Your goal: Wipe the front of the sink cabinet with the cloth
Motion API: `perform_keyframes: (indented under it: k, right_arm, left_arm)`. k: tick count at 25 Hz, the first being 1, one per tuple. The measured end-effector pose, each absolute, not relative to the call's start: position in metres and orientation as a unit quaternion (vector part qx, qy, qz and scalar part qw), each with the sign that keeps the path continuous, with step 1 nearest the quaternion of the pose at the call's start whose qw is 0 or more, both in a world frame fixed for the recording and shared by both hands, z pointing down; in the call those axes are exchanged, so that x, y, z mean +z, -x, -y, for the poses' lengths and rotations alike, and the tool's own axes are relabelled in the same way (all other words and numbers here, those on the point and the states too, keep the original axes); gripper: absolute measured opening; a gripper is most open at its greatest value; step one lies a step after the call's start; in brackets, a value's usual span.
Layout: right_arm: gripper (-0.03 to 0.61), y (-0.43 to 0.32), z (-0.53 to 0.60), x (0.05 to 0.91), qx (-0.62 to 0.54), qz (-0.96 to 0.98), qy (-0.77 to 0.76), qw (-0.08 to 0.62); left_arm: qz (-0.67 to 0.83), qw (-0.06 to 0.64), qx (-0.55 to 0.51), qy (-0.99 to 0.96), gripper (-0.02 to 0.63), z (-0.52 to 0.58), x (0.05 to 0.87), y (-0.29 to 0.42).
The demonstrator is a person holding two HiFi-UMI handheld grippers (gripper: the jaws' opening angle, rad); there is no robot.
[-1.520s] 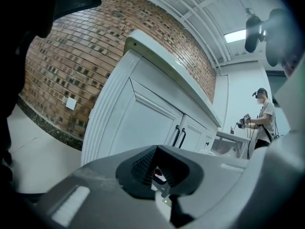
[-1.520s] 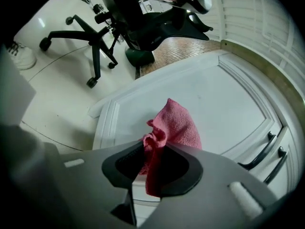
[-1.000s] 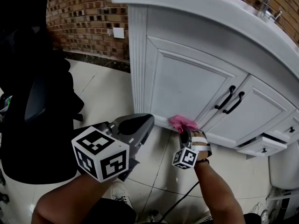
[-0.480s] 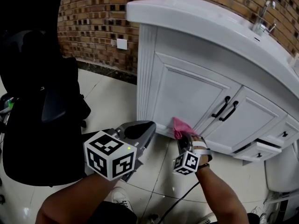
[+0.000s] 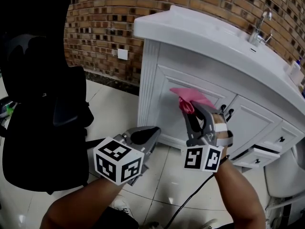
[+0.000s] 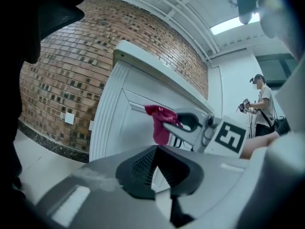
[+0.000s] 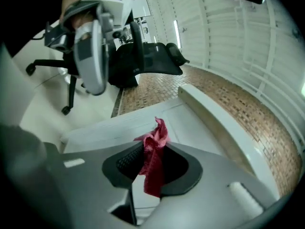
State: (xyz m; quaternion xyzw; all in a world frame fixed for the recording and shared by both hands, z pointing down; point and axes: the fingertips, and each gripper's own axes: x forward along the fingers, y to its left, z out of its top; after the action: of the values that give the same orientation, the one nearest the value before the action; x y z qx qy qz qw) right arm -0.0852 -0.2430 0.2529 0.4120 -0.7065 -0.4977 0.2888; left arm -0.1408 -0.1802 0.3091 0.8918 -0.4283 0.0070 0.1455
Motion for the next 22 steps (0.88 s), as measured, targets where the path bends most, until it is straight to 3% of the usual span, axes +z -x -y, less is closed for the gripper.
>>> perform_keyframes:
  k: [7,22]
  right_arm:
    - [0.098,0.113,0.283,0.204,-0.521,0.68,-0.432,0.282]
    - [0.1,0.143,0.304,0.284,-0.522,0.678,-0.385,0.347]
  left_arm:
    - [0.444,0.141,-0.007,-0.885,0.006,0.18,0.306,0.154]
    - [0.44,0.152,-0.015,-0.885,0.006,0.179,0.304,0.16]
